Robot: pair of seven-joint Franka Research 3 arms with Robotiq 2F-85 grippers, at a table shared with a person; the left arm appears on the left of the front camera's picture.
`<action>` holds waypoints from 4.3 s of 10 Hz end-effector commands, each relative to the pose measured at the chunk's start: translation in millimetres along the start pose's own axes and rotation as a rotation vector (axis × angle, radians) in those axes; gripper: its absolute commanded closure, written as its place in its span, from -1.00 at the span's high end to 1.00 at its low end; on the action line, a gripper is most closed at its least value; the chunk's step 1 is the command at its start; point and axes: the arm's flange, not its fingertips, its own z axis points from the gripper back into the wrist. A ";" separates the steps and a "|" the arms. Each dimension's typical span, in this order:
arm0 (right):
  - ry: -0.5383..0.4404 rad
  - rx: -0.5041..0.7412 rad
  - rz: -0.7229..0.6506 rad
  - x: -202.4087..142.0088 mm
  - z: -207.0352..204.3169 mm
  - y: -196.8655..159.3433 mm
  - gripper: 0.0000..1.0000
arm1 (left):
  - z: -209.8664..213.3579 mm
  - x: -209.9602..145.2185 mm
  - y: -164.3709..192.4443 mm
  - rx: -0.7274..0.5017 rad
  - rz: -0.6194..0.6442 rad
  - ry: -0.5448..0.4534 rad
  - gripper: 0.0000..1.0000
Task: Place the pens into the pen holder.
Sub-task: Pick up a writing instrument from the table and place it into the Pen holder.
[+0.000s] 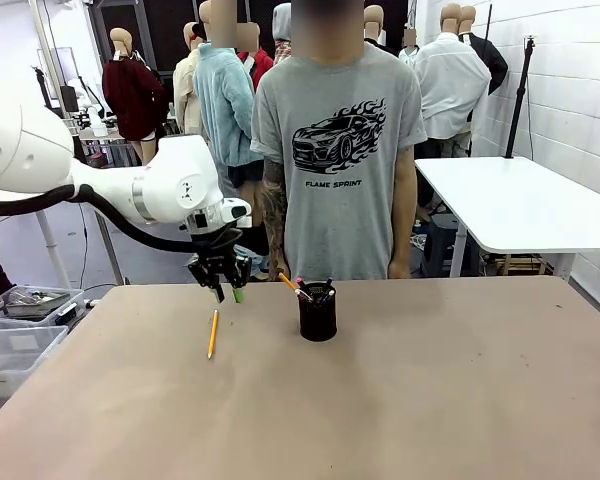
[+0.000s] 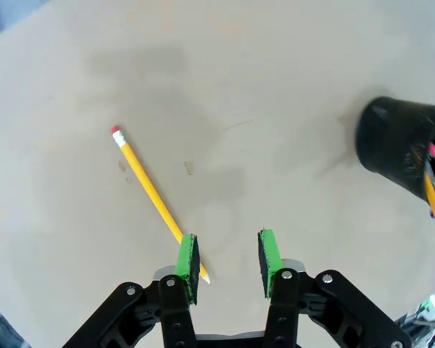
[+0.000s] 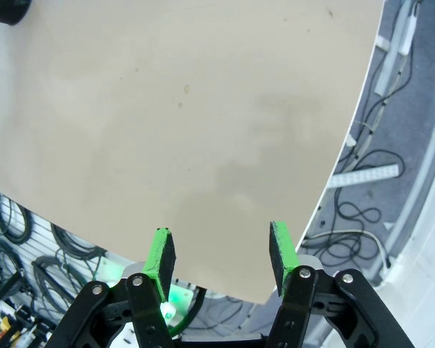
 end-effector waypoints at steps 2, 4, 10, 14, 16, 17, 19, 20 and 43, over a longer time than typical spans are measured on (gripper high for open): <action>-0.001 -0.015 0.002 -1.0 -3.4 -0.2 0.33 | -16.6 -8.4 15.9 0.108 0.191 0.031 -0.09; -0.001 -0.015 0.002 -1.0 -3.4 -0.2 0.33 | -23.3 -14.0 22.3 0.137 0.218 0.044 -0.09; -0.001 -0.015 0.002 -1.0 -3.4 -0.2 0.33 | -55.7 0.8 44.2 0.078 0.269 0.089 -0.09; -0.001 -0.015 0.002 -1.0 -3.4 -0.2 0.33 | -62.3 14.2 43.1 0.080 0.284 0.080 -0.09; -0.001 -0.015 0.002 -1.0 -3.4 -0.2 0.33 | -65.5 17.6 42.7 0.085 0.289 0.102 -0.09; -0.001 -0.015 0.002 -1.0 -3.4 -0.2 0.33 | -67.6 18.0 42.4 0.093 0.295 0.115 -0.09; -0.001 -0.015 0.002 -1.0 -3.4 -0.2 0.33 | -71.0 18.1 43.3 0.097 0.300 0.116 -0.09; -0.001 -0.015 0.002 -1.0 -3.4 -0.2 0.33 | -71.4 18.4 43.1 0.107 0.299 0.119 -0.09; -0.001 -0.015 0.002 -1.0 -3.4 -0.2 0.33 | 52.7 29.4 12.3 -0.267 -0.734 -0.629 -1.00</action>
